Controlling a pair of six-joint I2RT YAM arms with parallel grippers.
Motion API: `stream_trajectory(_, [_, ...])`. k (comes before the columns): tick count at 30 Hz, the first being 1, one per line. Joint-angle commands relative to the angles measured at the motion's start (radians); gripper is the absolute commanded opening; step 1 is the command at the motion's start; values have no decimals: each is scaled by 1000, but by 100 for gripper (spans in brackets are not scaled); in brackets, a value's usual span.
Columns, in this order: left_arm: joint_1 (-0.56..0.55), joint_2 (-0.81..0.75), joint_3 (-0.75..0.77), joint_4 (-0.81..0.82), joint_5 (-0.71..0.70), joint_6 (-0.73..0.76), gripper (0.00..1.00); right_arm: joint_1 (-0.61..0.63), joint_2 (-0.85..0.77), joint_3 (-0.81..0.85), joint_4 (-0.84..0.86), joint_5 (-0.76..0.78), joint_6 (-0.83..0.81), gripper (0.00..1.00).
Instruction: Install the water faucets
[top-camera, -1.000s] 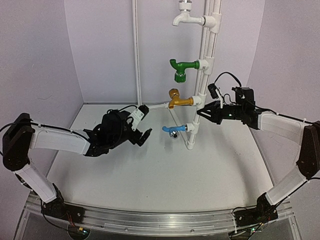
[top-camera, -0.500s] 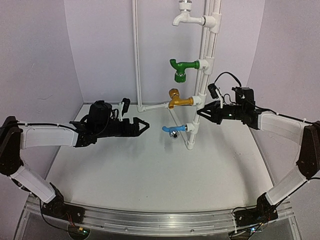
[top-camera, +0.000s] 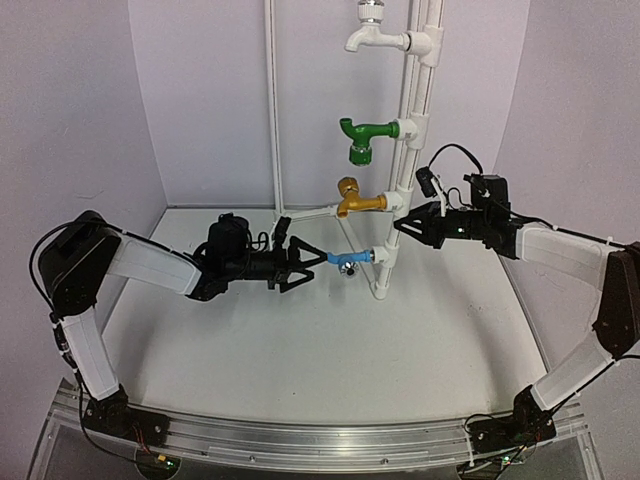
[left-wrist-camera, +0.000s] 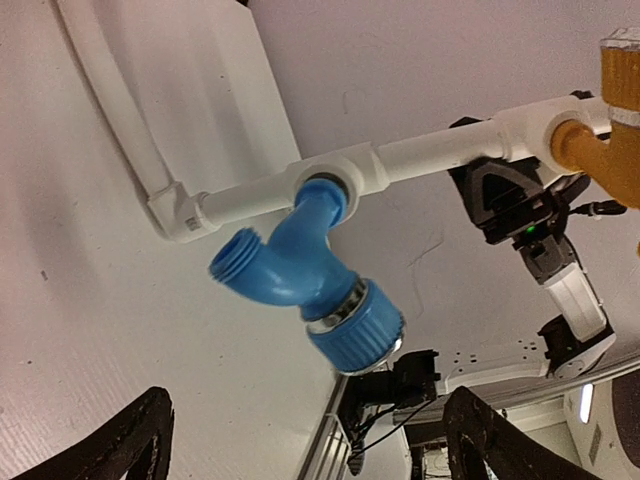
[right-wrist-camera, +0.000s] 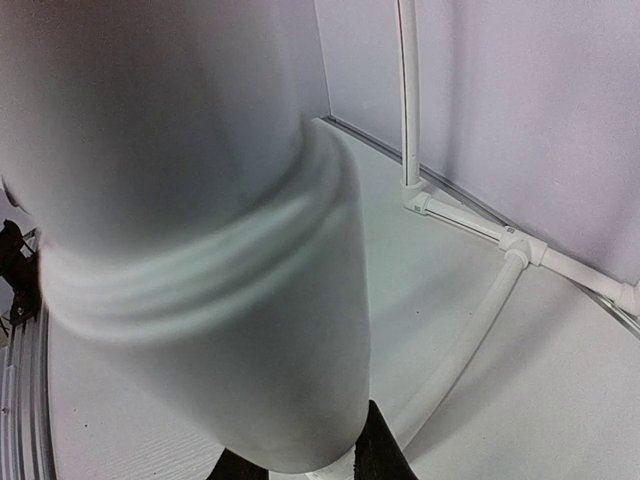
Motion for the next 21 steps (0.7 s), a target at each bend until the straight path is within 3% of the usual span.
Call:
stream_trajectory(1, [0, 73, 66, 240, 54, -164, 92, 4, 19, 23, -57, 9, 77, 0])
stream_trajectory(8, [0, 192, 135, 347, 55, -291, 88, 4, 23, 22, -57, 8, 74, 0])
stream_trajectory(21, [-40, 303, 263, 375, 109, -334, 80, 4, 32, 24, -49, 6, 78, 0])
